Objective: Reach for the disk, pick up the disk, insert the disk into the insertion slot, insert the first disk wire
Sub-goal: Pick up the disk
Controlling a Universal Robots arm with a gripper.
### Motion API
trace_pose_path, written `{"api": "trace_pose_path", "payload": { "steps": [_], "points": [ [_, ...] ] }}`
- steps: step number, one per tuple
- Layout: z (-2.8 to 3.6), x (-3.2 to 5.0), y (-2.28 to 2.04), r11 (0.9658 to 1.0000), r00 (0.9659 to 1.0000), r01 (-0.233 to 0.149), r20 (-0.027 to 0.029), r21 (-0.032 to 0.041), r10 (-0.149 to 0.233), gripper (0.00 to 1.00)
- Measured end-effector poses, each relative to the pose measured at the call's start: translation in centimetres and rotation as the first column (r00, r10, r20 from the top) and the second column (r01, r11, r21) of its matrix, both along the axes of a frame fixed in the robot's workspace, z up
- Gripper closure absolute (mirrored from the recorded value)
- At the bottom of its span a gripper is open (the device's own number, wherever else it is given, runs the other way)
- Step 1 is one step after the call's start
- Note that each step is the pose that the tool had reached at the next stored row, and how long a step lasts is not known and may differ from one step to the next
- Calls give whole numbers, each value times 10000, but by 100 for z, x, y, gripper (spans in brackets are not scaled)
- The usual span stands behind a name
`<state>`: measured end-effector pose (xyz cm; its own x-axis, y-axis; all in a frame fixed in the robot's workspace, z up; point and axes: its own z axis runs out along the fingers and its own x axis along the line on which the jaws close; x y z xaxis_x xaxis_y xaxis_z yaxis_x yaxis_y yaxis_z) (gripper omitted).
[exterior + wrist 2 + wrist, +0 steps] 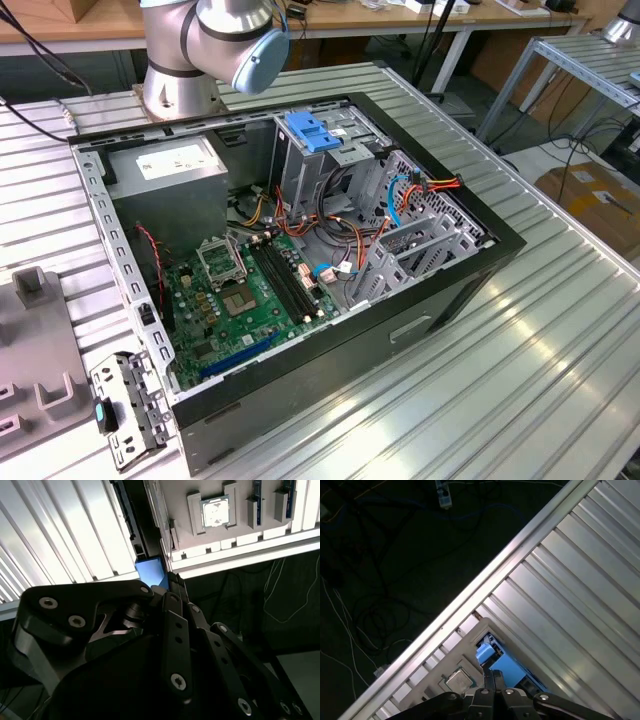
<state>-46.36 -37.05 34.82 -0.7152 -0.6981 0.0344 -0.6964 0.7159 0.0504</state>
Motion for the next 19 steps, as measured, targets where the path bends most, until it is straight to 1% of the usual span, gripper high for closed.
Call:
{"api": "trace_pose_path", "payload": {
  "steps": [5,8,12,16,19],
  "points": [
    [0,2,0,9996,9996,-283,-1,0,283,89],
    [0,2,0,9986,9986,-533,0,0,533,89],
    [0,2,0,9973,9973,-737,0,0,737,89],
    [0,2,0,9954,9954,-963,0,0,963,89],
    [0,2,0,9928,9928,-1198,0,0,1198,89]
  ]
}}
